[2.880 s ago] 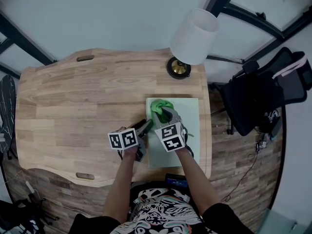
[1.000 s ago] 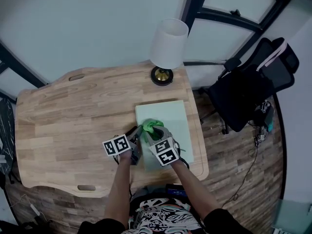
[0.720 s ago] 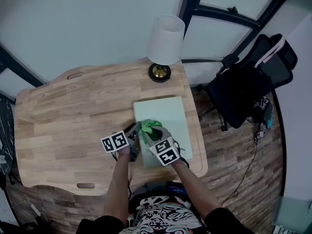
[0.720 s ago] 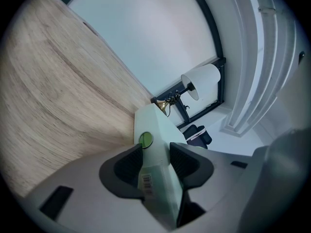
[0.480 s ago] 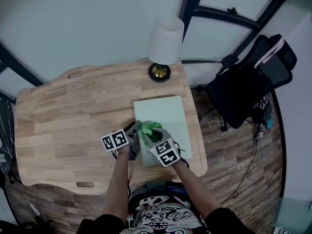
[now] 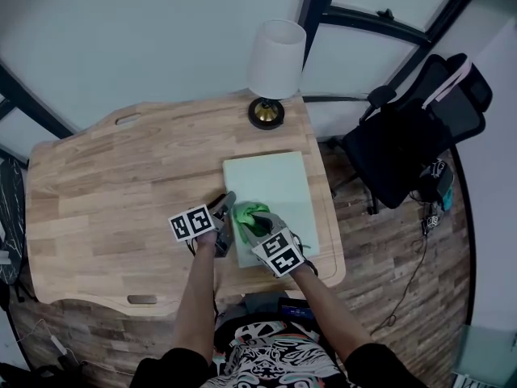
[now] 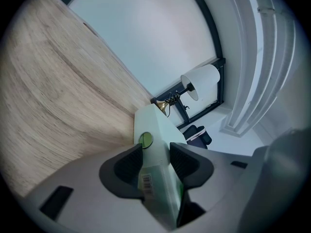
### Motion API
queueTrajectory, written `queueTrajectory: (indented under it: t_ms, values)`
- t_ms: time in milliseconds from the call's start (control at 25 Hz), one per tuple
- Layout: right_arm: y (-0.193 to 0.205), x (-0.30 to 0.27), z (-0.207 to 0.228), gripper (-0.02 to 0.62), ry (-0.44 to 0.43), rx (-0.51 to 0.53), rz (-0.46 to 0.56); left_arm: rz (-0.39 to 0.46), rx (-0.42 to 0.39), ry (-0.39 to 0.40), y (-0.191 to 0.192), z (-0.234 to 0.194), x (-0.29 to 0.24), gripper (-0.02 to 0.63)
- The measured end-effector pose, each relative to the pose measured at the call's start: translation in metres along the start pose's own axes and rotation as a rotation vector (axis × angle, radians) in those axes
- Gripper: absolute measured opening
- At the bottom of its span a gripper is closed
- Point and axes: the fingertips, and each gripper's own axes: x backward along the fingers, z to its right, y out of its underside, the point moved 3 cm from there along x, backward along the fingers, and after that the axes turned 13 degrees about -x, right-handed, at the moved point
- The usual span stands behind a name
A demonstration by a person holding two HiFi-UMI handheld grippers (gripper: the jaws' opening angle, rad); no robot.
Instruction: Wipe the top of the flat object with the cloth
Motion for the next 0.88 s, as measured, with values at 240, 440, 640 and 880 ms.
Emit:
queueTrajectory:
  t_ms: [240, 440, 640, 880]
  values:
    - [0.010, 0.005, -0.010, 0.094, -0.030, 0.027, -0.014, 0.001, 0.003, 0.003, 0.000, -0.001, 0.000, 0.176]
    - [0.017, 0.008, -0.020, 0.094, -0.073, 0.063, -0.021, 0.001, 0.005, 0.007, 0.000, -0.001, -0.001, 0.176]
    - [0.025, 0.012, -0.029, 0.094, -0.112, 0.090, -0.043, 0.001, 0.007, 0.008, 0.000, -0.002, 0.000, 0.176]
    - [0.032, 0.018, -0.039, 0.094, -0.162, 0.089, -0.063, 0.001, 0.003, 0.009, 0.000, -0.002, 0.000, 0.176]
